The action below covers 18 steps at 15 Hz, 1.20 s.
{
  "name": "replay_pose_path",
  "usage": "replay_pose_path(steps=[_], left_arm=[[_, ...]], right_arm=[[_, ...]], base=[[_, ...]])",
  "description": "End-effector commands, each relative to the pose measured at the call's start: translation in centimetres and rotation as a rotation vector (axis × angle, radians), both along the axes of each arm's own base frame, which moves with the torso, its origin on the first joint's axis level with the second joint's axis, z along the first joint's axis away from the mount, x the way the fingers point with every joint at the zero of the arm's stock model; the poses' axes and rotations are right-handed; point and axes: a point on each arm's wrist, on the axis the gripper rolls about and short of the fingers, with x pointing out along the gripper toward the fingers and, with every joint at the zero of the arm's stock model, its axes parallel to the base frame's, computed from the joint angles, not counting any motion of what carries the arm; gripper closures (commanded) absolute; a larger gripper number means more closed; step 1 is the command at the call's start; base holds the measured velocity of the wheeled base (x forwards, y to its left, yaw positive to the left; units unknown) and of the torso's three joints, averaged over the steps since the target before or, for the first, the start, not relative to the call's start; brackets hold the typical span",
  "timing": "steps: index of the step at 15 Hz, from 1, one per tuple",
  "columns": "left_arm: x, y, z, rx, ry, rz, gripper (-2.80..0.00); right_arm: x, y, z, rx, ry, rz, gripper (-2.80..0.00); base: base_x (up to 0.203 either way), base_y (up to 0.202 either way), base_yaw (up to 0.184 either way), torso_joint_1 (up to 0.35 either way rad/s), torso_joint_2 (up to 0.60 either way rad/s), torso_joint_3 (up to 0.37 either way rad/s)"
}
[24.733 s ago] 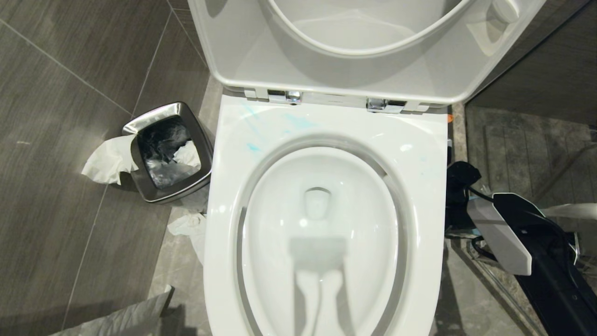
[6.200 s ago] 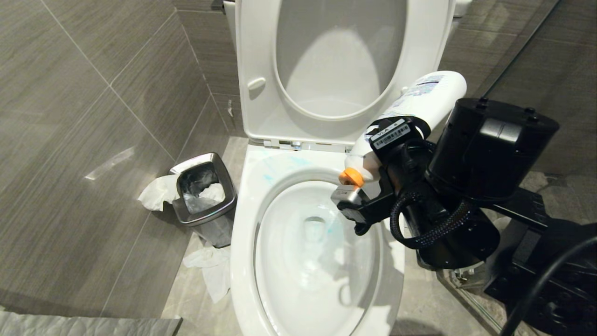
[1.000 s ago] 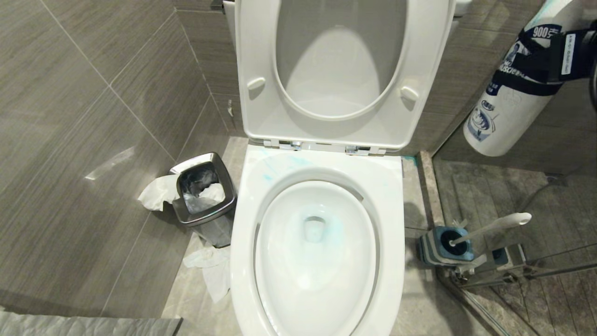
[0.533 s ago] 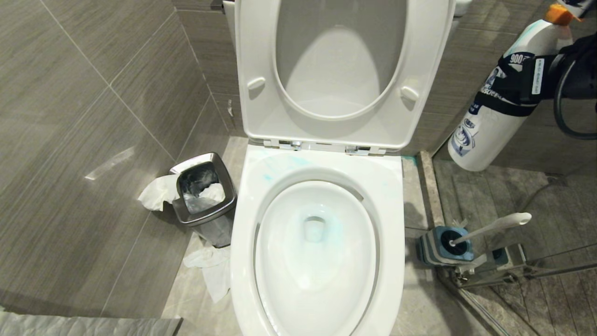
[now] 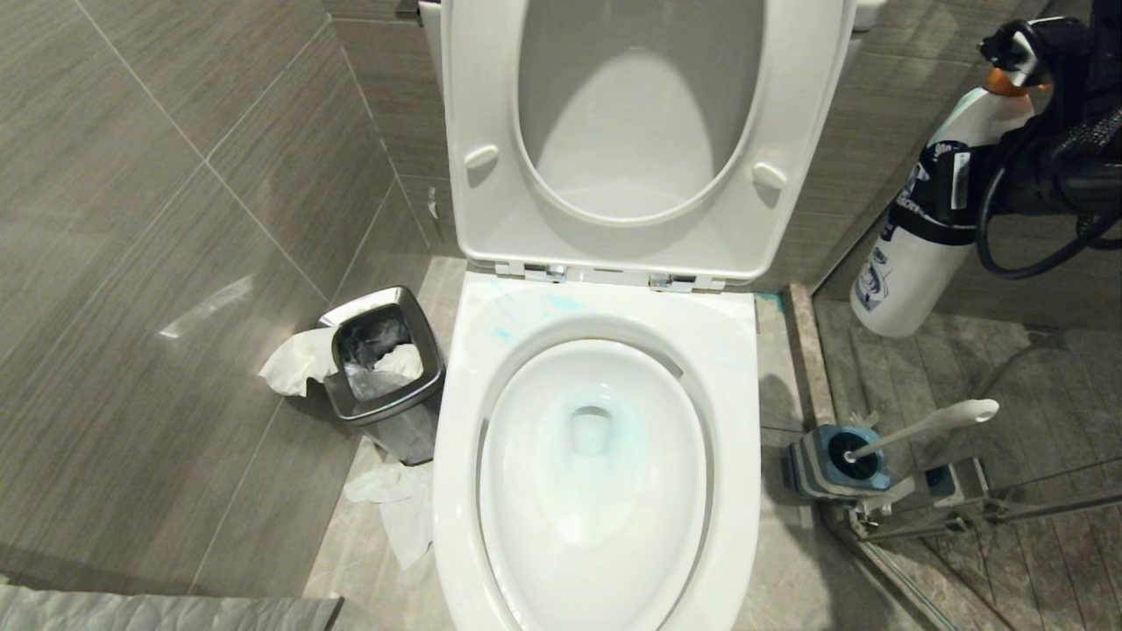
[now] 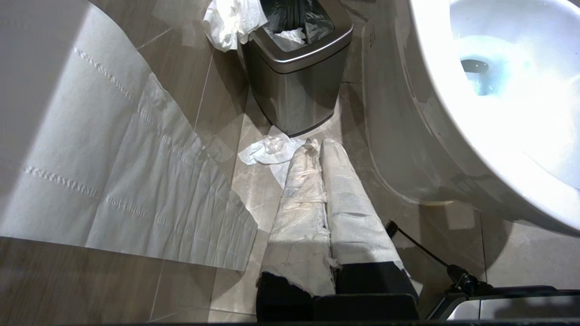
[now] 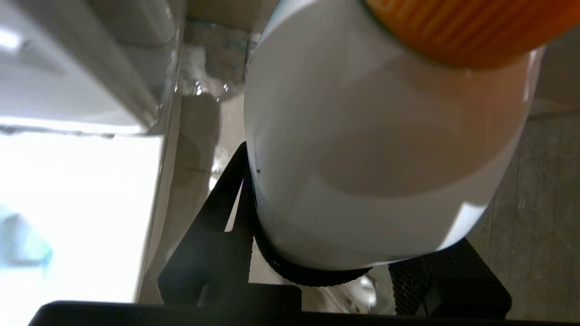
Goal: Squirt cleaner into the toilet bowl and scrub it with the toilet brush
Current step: Place the cleaning agent on the floor
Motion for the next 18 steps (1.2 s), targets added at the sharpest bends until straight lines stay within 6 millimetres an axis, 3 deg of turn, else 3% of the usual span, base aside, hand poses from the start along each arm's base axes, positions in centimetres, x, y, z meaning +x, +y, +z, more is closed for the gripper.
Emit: replay_pose_path(steps=[1, 6, 14, 18], left_arm=[[0.0, 0.0, 0.0, 0.000, 0.002, 0.000, 0.00], [0.0, 0.0, 0.0, 0.000, 0.000, 0.000, 0.00], [0.0, 0.0, 0.0, 0.000, 0.000, 0.000, 0.00], [0.0, 0.0, 0.0, 0.000, 0.000, 0.000, 0.00]], right_arm=[[3.6, 0.1, -2.6, -0.005, 0.026, -0.020, 0.00], [10.5, 0.7, -6.7, -0.005, -0.011, -0.043, 0.00], [15.8, 1.4, -10.2, -0.009, -0.035, -0.065, 0.00], [19.2, 2.0, -14.0, 0.016, -0.153, -0.061, 0.00]], base=[[0.000, 0.000, 0.000, 0.000, 0.00, 0.000], [0.000, 0.000, 0.000, 0.000, 0.00, 0.000], [0.000, 0.000, 0.000, 0.000, 0.00, 0.000], [0.000, 0.000, 0.000, 0.000, 0.00, 0.000]])
